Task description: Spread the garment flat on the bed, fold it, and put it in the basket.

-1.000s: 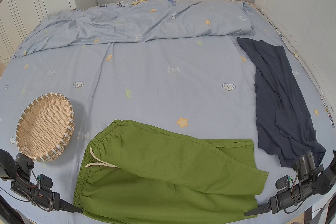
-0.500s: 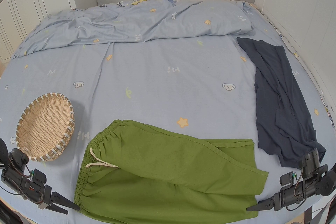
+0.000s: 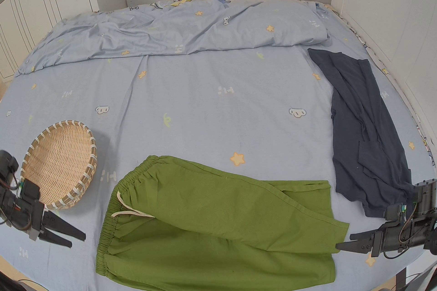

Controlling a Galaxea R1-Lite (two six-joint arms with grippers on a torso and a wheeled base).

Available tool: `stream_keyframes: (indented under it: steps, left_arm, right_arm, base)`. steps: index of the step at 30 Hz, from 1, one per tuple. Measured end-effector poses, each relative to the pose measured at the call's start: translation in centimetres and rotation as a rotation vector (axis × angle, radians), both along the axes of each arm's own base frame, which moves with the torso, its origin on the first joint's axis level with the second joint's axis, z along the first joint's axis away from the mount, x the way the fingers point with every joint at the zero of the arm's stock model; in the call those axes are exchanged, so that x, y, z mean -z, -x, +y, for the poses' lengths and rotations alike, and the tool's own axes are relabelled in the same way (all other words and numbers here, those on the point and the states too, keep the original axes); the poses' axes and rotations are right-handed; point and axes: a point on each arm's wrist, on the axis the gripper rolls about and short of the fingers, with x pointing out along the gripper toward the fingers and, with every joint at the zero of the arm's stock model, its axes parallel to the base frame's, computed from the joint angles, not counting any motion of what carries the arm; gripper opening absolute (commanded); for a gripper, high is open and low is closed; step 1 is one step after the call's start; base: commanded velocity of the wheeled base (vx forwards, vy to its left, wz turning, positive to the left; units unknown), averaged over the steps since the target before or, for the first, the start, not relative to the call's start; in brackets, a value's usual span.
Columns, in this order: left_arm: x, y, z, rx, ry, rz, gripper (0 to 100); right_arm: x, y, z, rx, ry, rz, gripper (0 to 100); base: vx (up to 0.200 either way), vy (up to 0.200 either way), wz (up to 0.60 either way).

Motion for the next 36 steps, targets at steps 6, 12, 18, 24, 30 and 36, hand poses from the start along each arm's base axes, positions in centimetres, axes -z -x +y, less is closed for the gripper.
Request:
stream_keyframes:
  steps: [6, 12, 18, 24, 30, 36]
  left_arm:
    - [-4.9, -2.5, -1.1, 0.051, -0.010, -0.096, 100]
    - [-8.3, -6.9, -2.5, 0.087, -0.001, -0.168, 100]
    - [-9.2, -12.3, -3.8, 0.085, 0.029, -0.152, 100]
    - [-7.0, -18.0, -4.7, 0.068, 0.055, -0.084, 100]
    - [-3.7, -21.6, -5.2, 0.071, 0.063, -0.044, 100]
    - [-1.1, -23.1, -5.3, 0.075, 0.060, -0.045, 100]
  right_arm:
    - [-1.8, -1.2, -0.5, 0.039, -0.003, -0.110, 100]
    - [-4.8, -3.8, -0.9, 0.065, -0.007, -0.202, 100]
    - [-7.1, -5.4, -1.0, 0.073, -0.008, -0.251, 100]
    - [-7.8, -5.9, -0.8, 0.065, -0.009, -0.253, 100]
    - [-7.6, -5.8, -0.3, 0.041, -0.010, -0.239, 100]
    - [-7.5, -5.7, -0.1, 0.031, -0.011, -0.234, 100]
  base:
    - [0.000, 0.000, 0.00]
    - [0.000, 0.000, 0.00]
    - [0.000, 0.000, 0.00]
    - [0.000, 0.000, 0.00]
    - [0.000, 0.000, 0.00]
    - [0.000, 0.000, 0.00]
